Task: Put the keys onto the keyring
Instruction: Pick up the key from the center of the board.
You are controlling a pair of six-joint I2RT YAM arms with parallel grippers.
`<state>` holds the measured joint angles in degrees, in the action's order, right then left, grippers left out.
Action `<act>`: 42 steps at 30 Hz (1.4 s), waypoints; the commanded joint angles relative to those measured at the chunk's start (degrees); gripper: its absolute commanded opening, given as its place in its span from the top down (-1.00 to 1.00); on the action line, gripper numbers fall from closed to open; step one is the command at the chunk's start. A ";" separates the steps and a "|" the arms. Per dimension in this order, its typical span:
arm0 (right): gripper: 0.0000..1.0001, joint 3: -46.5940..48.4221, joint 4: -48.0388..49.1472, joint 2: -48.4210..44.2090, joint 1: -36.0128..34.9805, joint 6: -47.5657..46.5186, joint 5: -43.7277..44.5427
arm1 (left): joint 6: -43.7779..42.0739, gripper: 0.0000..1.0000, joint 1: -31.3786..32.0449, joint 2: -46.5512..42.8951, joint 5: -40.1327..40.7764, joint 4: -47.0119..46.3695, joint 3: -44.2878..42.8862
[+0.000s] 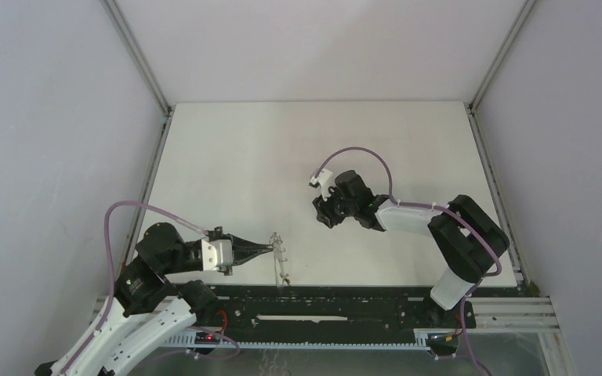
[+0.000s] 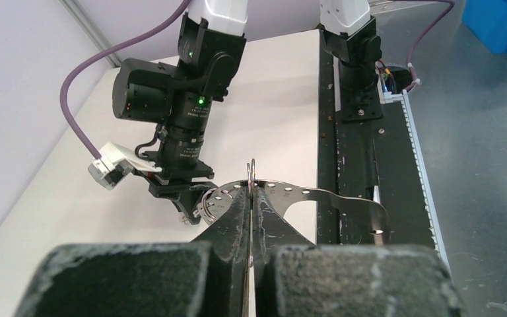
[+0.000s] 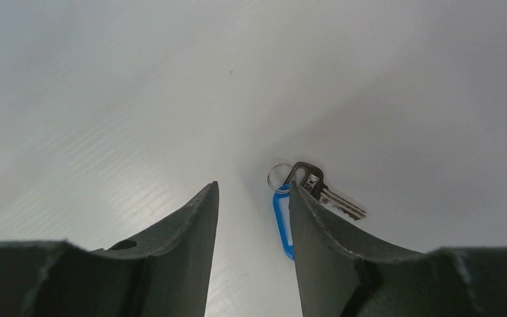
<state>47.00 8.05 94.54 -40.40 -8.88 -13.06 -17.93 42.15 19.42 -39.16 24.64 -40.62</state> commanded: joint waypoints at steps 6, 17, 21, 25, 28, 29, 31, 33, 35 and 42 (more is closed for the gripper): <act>0.09 4.57 -1.23 5.85 0.31 -2.96 3.82 | 1.28 0.99 0.38 -0.23 0.45 -1.18 -2.65; 0.98 5.92 -5.73 8.20 0.29 -0.06 5.09 | 1.06 0.99 0.37 -0.03 0.67 -0.48 -3.29; 1.00 4.48 -4.51 4.88 0.29 1.80 2.08 | 1.04 0.99 0.31 0.16 0.79 -0.34 -3.39; 1.00 1.81 -1.53 0.48 0.32 3.69 -1.96 | 1.19 0.99 0.37 0.22 0.73 -0.12 -3.39; 1.00 0.39 -0.48 -1.71 0.41 5.44 -4.77 | 1.12 0.99 0.34 0.34 0.75 -0.12 -3.38; 1.00 -0.30 0.15 -2.35 0.41 6.15 -5.56 | 1.00 0.99 0.31 0.42 0.75 -0.12 -3.47; 1.00 -1.68 1.28 -3.43 0.41 7.76 -6.18 | 1.01 0.99 0.30 0.37 0.91 -0.12 -3.58; 1.00 -2.90 2.36 -3.94 0.56 8.66 -6.03 | 0.98 0.99 0.32 0.41 0.98 -0.04 -3.58; 1.00 -4.12 4.10 -4.70 1.05 10.39 -8.26 | 1.05 0.99 0.31 0.43 0.84 0.01 -3.59; 1.00 -7.72 4.65 -13.82 0.07 11.45 -17.61 | -0.11 0.99 0.34 0.43 0.99 1.23 -3.16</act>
<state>40.69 9.69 88.36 -39.77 1.28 -23.29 -17.98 42.15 19.46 -38.70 26.39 -40.64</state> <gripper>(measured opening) 0.006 0.011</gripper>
